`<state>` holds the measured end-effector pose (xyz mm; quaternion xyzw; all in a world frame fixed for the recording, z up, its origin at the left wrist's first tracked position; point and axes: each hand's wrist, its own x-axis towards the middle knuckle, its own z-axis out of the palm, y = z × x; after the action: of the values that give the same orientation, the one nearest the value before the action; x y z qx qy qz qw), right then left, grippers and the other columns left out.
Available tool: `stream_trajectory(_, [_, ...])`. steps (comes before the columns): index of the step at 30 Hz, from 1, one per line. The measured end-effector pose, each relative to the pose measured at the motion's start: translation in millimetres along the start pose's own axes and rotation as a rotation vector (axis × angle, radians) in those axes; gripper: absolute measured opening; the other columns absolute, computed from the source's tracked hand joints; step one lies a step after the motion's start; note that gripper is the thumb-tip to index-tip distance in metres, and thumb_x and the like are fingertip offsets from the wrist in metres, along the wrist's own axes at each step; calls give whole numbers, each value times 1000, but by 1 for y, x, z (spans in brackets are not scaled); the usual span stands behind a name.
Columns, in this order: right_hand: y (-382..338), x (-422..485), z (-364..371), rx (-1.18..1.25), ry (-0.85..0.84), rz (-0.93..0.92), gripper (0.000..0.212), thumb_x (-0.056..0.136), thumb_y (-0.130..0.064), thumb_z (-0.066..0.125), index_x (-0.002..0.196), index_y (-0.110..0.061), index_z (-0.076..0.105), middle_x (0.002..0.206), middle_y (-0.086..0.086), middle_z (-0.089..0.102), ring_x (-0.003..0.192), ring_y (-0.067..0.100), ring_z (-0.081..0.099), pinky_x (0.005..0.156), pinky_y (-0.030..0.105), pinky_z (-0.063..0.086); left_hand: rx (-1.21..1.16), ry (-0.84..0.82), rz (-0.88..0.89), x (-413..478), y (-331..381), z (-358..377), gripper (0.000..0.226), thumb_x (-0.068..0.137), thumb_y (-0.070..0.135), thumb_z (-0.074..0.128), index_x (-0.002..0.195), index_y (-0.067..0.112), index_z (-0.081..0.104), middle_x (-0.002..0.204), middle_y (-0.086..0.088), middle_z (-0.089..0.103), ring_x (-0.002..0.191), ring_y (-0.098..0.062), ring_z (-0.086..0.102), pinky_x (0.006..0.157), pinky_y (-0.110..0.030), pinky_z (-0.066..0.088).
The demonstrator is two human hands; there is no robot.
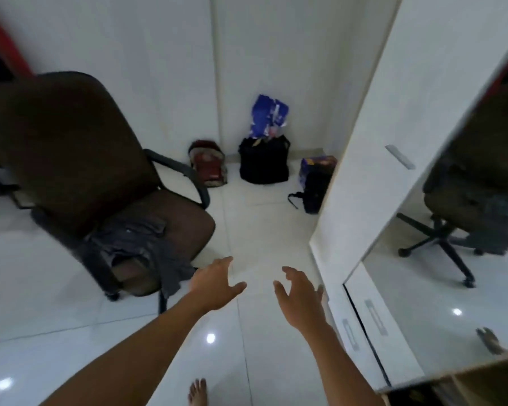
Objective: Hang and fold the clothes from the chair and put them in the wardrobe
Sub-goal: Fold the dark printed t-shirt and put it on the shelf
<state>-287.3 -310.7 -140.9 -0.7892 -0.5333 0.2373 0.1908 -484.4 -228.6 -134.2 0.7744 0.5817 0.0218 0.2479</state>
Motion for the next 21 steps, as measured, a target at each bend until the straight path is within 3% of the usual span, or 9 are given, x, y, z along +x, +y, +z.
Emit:
stream_trajectory(9, [-205, 160, 100, -32, -209, -249, 45, 101, -39, 49, 144, -28, 44, 136, -7, 55, 128, 16, 51, 122, 54, 7, -152, 82, -329, 81, -201, -89, 85, 84, 67, 56, 152, 25, 30, 153, 2, 42, 136, -21, 45, 107, -39, 41])
stream_trajectory(18, [-341, 275, 163, -43, -342, -368, 47, 99, -45, 53, 142, -30, 47, 135, -7, 58, 128, 17, 53, 121, 57, 16, -240, 197, -530, 134, -327, -173, 84, 84, 66, 58, 151, 24, 33, 148, 0, 47, 129, -23, 52, 99, -37, 48])
stream_trajectory(21, [-378, 311, 181, -73, -409, -412, 47, 99, -43, 53, 144, -30, 46, 137, -7, 57, 131, 17, 51, 121, 58, 13, -275, 247, -586, 158, -363, -192, 77, 83, 65, 58, 144, 22, 42, 139, -4, 55, 118, -26, 58, 88, -35, 51])
